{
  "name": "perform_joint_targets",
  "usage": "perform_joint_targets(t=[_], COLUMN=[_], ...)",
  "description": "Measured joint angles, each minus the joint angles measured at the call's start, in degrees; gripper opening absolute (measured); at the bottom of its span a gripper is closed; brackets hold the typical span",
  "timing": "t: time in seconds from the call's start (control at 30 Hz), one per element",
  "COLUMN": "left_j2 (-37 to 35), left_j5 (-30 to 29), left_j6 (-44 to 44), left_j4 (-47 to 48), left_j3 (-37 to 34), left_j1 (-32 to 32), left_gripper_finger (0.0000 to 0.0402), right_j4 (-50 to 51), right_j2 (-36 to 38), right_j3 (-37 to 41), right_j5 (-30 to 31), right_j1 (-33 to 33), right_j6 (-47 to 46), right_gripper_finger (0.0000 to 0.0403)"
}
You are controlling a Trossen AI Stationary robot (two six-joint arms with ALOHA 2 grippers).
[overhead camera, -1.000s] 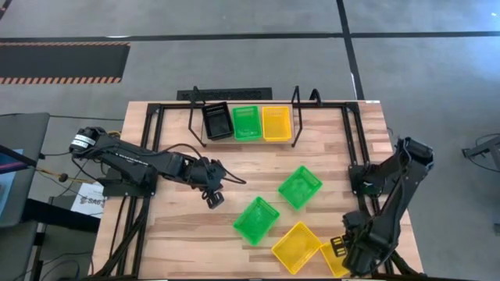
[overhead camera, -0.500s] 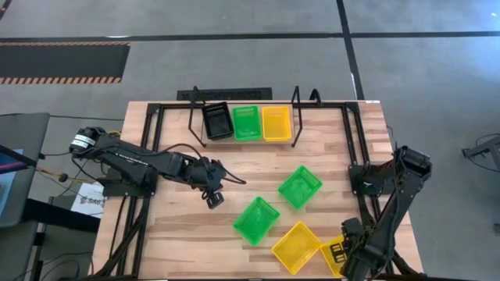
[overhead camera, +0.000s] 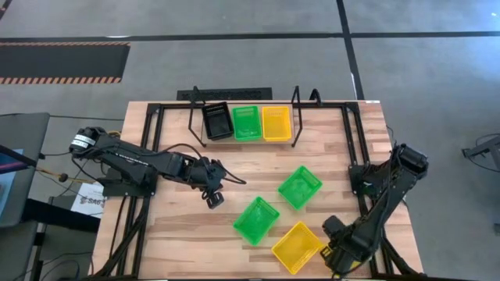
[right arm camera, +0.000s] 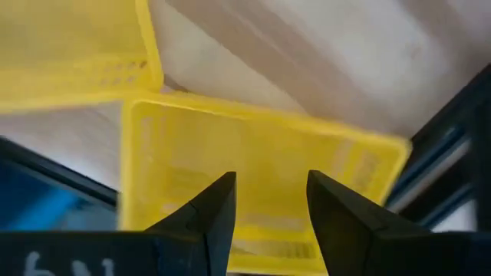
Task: Stack baskets on shelf by color
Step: Stack the right yellow bin on top of the yellow bin on the shelf
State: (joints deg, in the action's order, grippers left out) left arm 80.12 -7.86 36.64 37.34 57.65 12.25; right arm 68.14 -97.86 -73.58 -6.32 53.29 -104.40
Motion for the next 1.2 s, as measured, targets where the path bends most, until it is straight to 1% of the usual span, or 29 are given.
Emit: perform_joint_targets(t=[0.2, 0.37, 0.53, 0.7, 0.9, 1.0, 1.1, 1.2], left_j2=[0.0, 0.0, 0.0, 0.0, 0.0, 0.0, 0.0, 0.0], left_j5=[0.0, -0.3, -0.3, -0.5, -0.5, -0.5, -0.6, -2.4], left_j6=[1.4, 2.5, 5.4, 7.3, 7.8, 8.6, 9.0, 9.1], left_j4=[0.0, -1.0, -1.9, -2.2, -2.4, -2.4, -2.4, -2.4], left_j3=[0.0, 0.0, 0.0, 0.0, 0.0, 0.0, 0.0, 0.0], left_j1=[0.0, 0.0, 0.0, 0.0, 0.0, 0.0, 0.0, 0.0], left_gripper_finger=[0.0, 0.0, 0.0, 0.0, 0.0, 0.0, 0.0, 0.0], right_j4=[5.1, 7.8, 6.7, 6.4, 3.9, 2.3, 2.2, 1.4], right_j2=[0.3, 0.3, 0.3, 0.0, 0.0, 0.0, 0.0, 0.0], right_j3=[0.0, 0.0, 0.0, 0.2, 6.0, 8.9, 10.3, 11.9], right_j5=[-1.1, -1.2, -1.0, 1.5, 1.7, 1.6, 1.8, 2.8], right_j1=[-2.9, -4.7, -4.0, -1.1, 2.6, 3.7, 4.1, 4.0], right_j6=[19.9, 31.0, 33.8, 34.0, 34.6, 36.6, 41.0, 45.7], right_gripper_finger=[0.0162, 0.0153, 0.0158, 0.0177, 0.0205, 0.0208, 0.0206, 0.0203])
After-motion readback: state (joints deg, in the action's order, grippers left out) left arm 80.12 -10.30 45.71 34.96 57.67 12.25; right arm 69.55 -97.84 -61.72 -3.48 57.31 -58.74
